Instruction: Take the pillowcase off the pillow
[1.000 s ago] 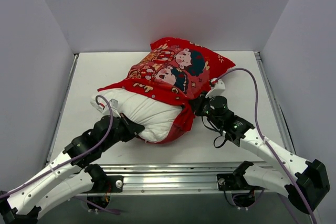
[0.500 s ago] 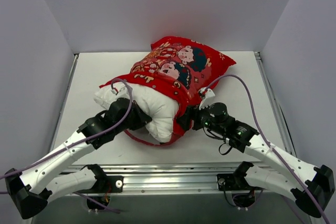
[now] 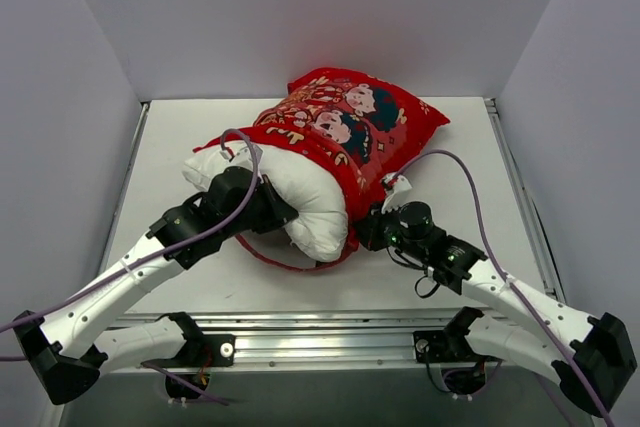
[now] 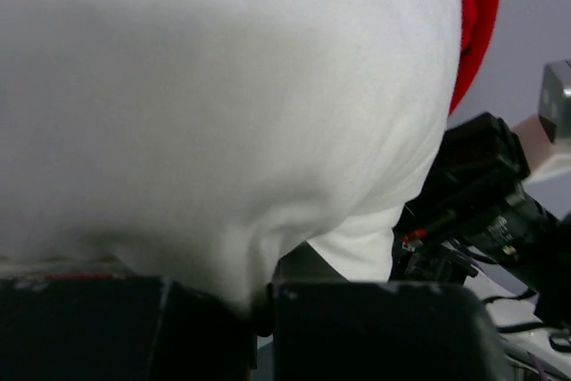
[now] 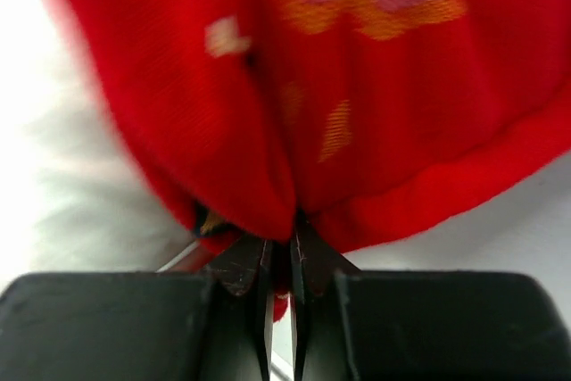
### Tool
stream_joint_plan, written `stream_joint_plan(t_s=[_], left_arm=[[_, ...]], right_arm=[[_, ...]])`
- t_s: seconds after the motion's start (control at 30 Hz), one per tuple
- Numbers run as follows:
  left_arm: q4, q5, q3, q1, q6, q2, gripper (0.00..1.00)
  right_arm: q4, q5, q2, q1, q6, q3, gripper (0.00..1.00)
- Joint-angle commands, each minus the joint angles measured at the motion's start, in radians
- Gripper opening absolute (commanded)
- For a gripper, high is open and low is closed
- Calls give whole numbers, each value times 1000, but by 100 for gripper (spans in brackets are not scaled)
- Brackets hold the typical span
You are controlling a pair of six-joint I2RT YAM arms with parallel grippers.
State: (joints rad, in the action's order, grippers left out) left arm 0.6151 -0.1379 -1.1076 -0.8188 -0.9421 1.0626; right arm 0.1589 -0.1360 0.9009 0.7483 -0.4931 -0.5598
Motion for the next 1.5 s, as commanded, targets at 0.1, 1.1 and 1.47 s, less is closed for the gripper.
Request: stream_joint_plan(t_s=[0.1,1.1,1.47], left_arm=[[-106,102,-159,20,5,-110,2],[517,-56,111,43,-26,-469,94],[445,-158,63,50,57,-345,94]], right_arm=[[21,175,130,-148,-41,38,0],[-206,-97,238,45,231,-505,71],[-239,133,645,117,404,-721,79]])
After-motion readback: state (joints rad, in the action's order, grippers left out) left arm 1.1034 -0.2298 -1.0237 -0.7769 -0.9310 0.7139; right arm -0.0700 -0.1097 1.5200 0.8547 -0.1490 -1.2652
